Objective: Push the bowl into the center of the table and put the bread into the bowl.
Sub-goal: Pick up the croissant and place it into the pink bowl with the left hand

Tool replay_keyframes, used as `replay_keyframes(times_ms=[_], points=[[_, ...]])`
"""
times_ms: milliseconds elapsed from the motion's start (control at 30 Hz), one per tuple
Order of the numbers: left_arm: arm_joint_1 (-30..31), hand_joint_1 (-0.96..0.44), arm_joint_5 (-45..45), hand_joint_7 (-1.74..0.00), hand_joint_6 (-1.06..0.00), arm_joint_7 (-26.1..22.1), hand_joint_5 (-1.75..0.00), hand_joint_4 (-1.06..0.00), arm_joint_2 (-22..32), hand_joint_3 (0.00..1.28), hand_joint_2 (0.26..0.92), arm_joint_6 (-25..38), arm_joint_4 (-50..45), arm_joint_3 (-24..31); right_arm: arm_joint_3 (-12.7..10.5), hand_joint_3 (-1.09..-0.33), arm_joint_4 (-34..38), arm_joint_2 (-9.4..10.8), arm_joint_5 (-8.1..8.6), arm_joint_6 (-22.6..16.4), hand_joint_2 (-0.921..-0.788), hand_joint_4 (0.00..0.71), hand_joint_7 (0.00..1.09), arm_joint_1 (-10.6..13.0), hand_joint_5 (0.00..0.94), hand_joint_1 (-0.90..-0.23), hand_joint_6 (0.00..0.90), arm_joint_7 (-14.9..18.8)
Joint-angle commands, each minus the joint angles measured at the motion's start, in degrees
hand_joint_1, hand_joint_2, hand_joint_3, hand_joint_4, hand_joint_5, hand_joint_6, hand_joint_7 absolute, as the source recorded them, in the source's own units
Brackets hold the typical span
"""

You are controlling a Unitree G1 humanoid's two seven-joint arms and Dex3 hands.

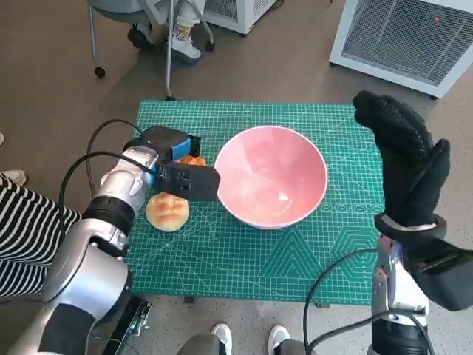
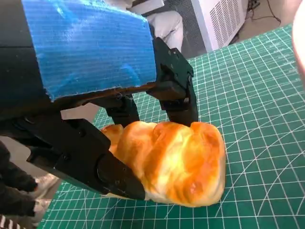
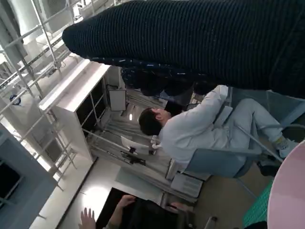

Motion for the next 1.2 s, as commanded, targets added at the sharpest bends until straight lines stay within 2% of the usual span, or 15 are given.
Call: replay_keyframes(times_ms=[33, 367, 533, 733, 900, 1200], points=[[-3.39, 0.0, -2.34, -1.15, -0.61, 0.44, -1.19, -0.69, 1.49, 0.07, 0.921, -1.93, -0.95, 2.53, -0.16, -0.692, 0.74, 0.29, 1.2, 0.59, -0.921, 0.221, 0.34, 0.91, 0.001, -0.717, 0.168, 0.45], [-5.76, 0.0, -6.99, -1.22, -0.62, 6.32, -1.13, -0.67, 3.55, 0.07, 0.921, -10.54, -6.9, 8.33, 0.16, -0.692, 0.61, 0.31, 1.18, 0.55, -0.921, 0.221, 0.34, 0.88, 0.001, -0.717, 0.168, 0.45], [-5.28, 0.0, -9.47, -1.2, -0.61, 7.77, -1.14, -0.7, 4.8, 0.07, 0.92, -14.97, -14.66, 11.36, 0.35, -0.692, 0.88, 0.34, 1.04, 0.34, -0.921, 0.221, 0.34, 0.79, 0.001, -0.717, 0.167, 0.49], [-2.42, 0.0, -11.02, -1.24, -0.6, 6.97, -1.11, -0.69, 5.6, 0.08, 0.92, -16.17, -24.61, 13.72, 0.44, -0.693, 0.75, 0.25, 1.07, 0.3, -0.921, 0.22, 0.35, 0.86, 0.0, -0.716, 0.166, 0.61], [0.71, 0.0, -12.37, -1.24, -0.63, 4.88, -1.06, -0.71, 6.0, 0.05, 0.92, -17.19, -33.51, 15.21, 0.36, -0.693, 0.83, 0.09, 1.32, 0.09, -0.921, 0.217, 0.35, 1.06, 0.0, -0.715, 0.165, 0.92], [4.58, 0.0, -14.95, -1.24, -0.65, 1.09, -1.02, -0.72, 4.48, 0.04, 0.92, -20.1, -39.74, 16.02, 0.25, -0.694, 0.67, -0.05, 1.53, -0.11, -0.921, 0.216, 0.35, 1.44, 0.0, -0.715, 0.162, 1.05]])
